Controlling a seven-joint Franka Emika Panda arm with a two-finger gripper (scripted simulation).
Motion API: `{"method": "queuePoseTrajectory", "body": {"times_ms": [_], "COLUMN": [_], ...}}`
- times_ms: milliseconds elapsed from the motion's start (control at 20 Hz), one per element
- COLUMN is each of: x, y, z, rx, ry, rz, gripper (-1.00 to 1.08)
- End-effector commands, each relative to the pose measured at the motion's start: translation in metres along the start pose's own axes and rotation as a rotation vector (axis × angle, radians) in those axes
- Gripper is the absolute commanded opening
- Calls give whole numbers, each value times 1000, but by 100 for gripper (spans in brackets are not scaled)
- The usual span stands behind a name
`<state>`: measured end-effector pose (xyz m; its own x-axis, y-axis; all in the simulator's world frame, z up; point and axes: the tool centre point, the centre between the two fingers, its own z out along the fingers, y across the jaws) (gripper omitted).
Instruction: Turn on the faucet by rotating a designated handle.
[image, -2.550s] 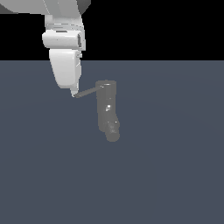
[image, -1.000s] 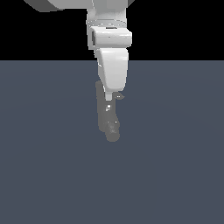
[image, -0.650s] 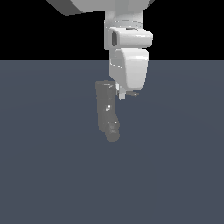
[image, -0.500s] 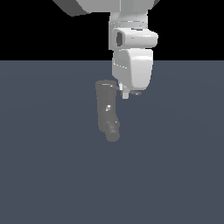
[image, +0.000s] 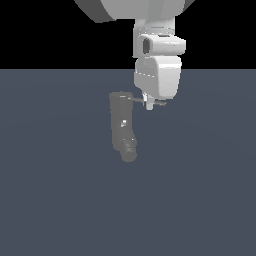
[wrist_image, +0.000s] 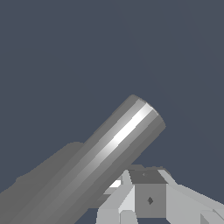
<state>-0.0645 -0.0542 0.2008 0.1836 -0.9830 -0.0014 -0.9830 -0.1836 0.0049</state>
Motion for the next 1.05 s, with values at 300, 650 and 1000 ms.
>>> {"method": "queuePoseTrajectory", "body": {"times_ms": [300,650,1000], "x": [28,49,66], "y": [-22,-39,-52], "z": [0,0,-1], "rx": [5,5,5], "ry": [1,1,1], "rz": [12,19,24], "gripper": [-100,-100,-100]}}
